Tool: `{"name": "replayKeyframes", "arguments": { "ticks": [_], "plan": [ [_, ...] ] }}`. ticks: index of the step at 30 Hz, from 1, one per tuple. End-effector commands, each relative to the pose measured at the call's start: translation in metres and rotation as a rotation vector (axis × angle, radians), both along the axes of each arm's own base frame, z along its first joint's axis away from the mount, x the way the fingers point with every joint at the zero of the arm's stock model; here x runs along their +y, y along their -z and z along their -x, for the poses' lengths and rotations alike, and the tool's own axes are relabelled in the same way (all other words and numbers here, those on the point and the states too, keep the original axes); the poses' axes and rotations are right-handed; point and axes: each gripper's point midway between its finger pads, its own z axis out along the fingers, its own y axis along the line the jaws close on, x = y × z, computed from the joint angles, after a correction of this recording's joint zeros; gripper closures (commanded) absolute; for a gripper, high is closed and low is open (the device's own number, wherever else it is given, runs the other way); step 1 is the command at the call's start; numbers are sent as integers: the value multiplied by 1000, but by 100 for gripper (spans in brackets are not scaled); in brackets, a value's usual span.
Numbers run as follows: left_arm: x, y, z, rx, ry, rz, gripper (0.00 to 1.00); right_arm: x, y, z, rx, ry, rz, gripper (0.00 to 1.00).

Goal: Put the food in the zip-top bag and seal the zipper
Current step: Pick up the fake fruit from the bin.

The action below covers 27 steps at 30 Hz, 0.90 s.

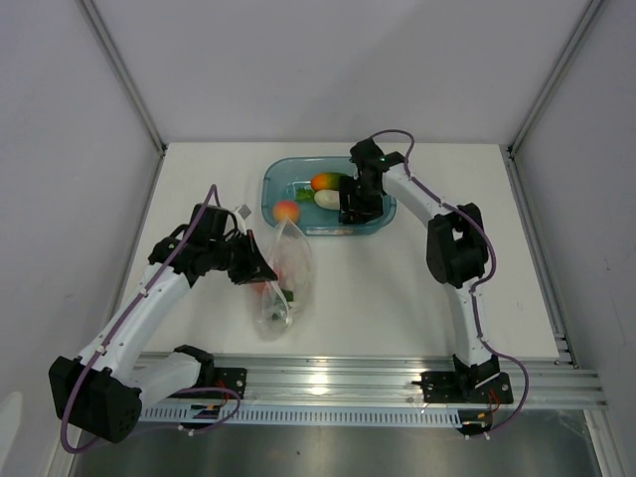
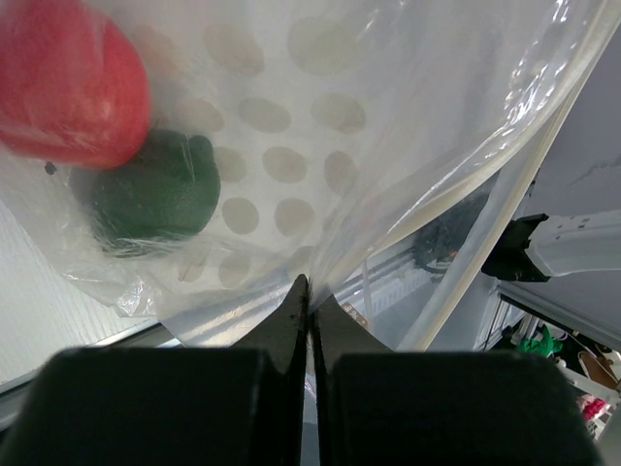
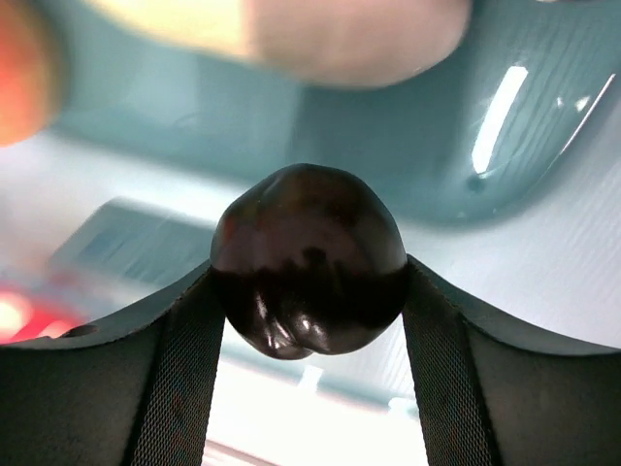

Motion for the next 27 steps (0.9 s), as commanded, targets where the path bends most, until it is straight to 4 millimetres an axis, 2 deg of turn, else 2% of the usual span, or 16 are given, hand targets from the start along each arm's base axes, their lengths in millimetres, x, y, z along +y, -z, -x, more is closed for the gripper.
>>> {"name": "replayKeyframes", "arguments": {
  "ticks": [1,5,7,8,9,11,13,15,16,17,18,19,21,22,25,27],
  "plan": [
    [-2,-5,-3,-20,-8,29,99,20,-84,-1,-168,-61,-161,100],
    [-3,-6,-5,-21,-13,36,99,35,-114,19,-211,-129,-230,100],
    [-3,-5,-5,-19,-17,34,99,40,-123,28,-223,-155,-245,100],
    [-3,-6,-6,-20,-19,34,99,42,-123,36,-219,-171,-257,100],
    [-3,-6,-6,-22,-20,36,99,47,-136,45,-239,-195,-276,100],
    [-3,-6,-7,-18,-23,40,99,55,-145,59,-252,-240,-306,100],
    [-5,-7,-9,-21,-21,44,99,61,-160,80,-295,-304,-321,100],
    [-5,-6,-10,-16,-20,44,99,62,-159,97,-312,-336,-309,100],
    [-6,-6,-12,-17,-21,48,99,66,-175,111,-348,-366,-331,100],
    [-7,-6,-11,-13,-17,54,99,69,-181,119,-368,-389,-355,100],
    [-8,-7,-12,-13,-16,58,99,68,-173,130,-350,-403,-363,100],
    [-9,-6,-13,-14,-15,59,99,73,-191,142,-397,-433,-410,100],
    [-9,-7,-13,-14,-17,61,99,74,-189,161,-391,-468,-434,100],
    [-9,-6,-14,-16,-17,61,99,80,-204,174,-433,-502,-468,100],
    [-8,-6,-15,-19,-17,55,100,87,-219,200,-498,-574,-496,100],
    [-8,-9,-17,-32,-12,52,100,90,-224,208,-524,-599,-502,100]
  ]
}}
